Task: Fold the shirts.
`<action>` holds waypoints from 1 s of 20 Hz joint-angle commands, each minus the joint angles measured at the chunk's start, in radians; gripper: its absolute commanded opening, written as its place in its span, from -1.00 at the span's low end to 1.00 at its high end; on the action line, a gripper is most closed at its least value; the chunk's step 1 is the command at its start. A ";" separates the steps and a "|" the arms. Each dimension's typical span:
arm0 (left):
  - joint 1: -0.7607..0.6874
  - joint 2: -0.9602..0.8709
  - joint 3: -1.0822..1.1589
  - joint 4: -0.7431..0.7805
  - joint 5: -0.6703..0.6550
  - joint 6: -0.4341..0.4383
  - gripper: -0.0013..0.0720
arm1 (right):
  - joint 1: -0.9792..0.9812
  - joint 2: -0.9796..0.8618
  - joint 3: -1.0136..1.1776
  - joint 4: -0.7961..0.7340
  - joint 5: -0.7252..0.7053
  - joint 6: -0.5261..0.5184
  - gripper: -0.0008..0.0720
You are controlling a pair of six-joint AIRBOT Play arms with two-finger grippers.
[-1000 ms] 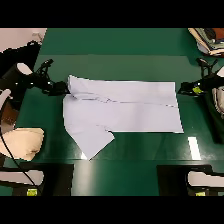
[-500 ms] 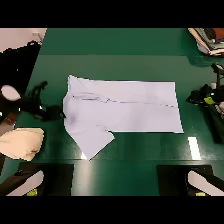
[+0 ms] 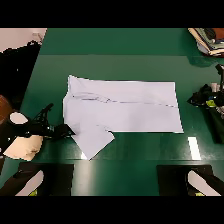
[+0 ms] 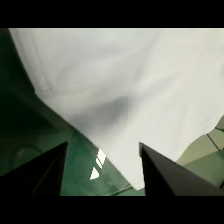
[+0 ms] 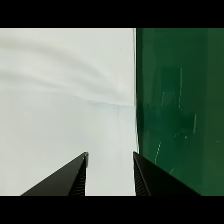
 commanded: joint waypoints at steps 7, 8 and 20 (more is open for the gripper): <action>-0.001 0.002 -0.076 -0.099 0.084 0.027 0.50 | 0.000 0.005 -0.002 0.002 0.005 0.001 -0.05; -0.001 0.002 -0.076 -0.123 0.103 0.027 0.50 | 0.000 0.005 -0.002 0.002 0.005 0.001 -0.05; -0.001 0.005 0.032 -0.169 0.023 0.098 -0.91 | -0.337 0.005 -0.230 0.048 0.224 -0.048 0.34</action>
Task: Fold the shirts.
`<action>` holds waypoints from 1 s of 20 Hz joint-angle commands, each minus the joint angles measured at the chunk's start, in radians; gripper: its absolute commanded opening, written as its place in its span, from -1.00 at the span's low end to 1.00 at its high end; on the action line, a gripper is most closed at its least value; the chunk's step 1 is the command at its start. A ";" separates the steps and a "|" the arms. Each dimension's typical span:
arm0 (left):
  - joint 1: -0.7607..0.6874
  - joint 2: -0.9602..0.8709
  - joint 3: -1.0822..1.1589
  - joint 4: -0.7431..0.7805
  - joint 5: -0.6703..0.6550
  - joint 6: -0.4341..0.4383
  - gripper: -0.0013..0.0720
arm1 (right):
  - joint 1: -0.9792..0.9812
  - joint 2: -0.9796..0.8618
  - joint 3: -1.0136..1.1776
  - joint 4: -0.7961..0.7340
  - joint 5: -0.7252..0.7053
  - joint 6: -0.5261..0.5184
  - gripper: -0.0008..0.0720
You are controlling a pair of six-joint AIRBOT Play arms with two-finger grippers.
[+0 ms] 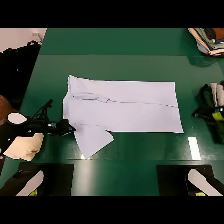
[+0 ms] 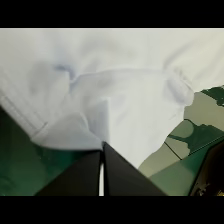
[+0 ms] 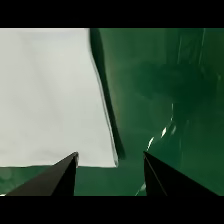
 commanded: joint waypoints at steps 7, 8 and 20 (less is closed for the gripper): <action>0.000 0.001 0.025 -0.004 0.013 0.012 -0.91 | -0.118 -0.025 -0.292 0.163 -0.066 -0.087 0.19; 0.000 0.001 0.025 -0.004 0.013 0.012 -0.91 | -0.097 -0.049 -0.291 0.178 -0.070 -0.087 0.19; 0.000 0.133 0.078 0.148 -0.100 -0.068 -0.92 | 0.063 -0.074 -0.187 0.088 -0.048 -0.087 -0.93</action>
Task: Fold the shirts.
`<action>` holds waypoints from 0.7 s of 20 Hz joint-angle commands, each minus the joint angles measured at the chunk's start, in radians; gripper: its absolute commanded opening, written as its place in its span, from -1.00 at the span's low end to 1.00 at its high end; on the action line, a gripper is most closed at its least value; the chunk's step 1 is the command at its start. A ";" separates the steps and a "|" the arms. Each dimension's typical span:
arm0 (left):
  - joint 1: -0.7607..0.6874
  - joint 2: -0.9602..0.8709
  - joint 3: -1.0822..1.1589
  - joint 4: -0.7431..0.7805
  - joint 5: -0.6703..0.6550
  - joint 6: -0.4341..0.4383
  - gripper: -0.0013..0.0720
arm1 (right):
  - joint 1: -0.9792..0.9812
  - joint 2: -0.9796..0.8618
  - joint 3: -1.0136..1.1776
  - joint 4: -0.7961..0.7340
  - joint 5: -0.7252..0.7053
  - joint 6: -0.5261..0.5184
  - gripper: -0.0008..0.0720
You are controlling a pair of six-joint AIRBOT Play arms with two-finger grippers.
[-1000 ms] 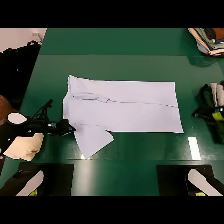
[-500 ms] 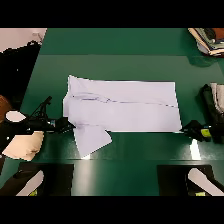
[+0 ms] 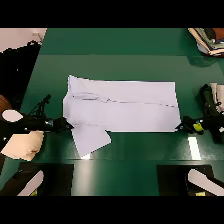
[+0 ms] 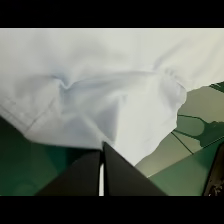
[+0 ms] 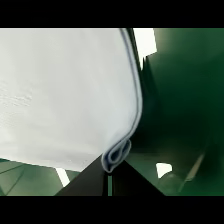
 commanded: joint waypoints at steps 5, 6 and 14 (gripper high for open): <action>0.000 0.333 0.020 0.109 -0.333 -0.195 -0.91 | -0.039 0.301 0.012 -0.114 0.284 0.002 -0.93; 0.000 0.359 0.029 0.087 -0.380 -0.201 -0.91 | -0.057 0.351 0.012 -0.114 0.314 0.002 -0.93; 0.000 0.190 0.193 0.077 -0.077 -0.144 -0.91 | 0.113 0.268 0.186 -0.110 0.193 0.071 -0.93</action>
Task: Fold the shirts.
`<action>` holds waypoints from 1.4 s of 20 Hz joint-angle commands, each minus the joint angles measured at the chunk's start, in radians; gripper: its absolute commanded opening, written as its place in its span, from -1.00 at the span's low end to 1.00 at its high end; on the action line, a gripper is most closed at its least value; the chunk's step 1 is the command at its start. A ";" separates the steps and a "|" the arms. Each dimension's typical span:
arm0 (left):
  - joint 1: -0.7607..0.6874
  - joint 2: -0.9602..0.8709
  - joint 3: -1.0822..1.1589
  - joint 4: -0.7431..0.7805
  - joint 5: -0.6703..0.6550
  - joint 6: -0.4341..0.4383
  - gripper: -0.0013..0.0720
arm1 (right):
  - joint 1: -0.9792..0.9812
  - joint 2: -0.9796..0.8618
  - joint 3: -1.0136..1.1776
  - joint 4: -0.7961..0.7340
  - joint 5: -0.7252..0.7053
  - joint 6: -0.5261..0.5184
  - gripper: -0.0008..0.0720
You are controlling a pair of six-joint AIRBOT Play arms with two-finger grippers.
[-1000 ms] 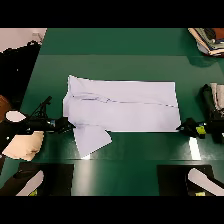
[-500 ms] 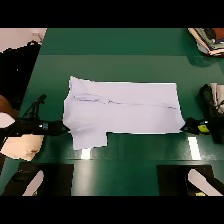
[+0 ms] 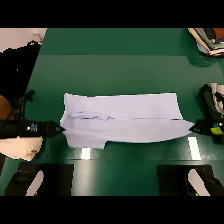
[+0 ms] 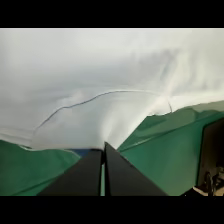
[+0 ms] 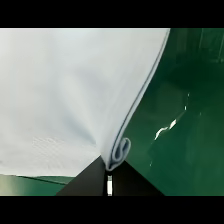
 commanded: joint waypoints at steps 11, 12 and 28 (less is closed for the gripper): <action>0.000 -0.733 0.330 -0.112 0.426 0.204 -0.90 | 0.209 -0.689 0.535 0.058 -0.160 0.086 -0.93; 0.001 -0.751 0.343 -0.134 0.436 0.205 -0.90 | 0.208 -0.716 0.562 0.088 -0.164 0.085 -0.84; -0.142 -0.756 0.369 -0.248 0.349 0.260 -0.91 | -0.066 -0.799 0.406 0.270 -0.093 -0.126 0.25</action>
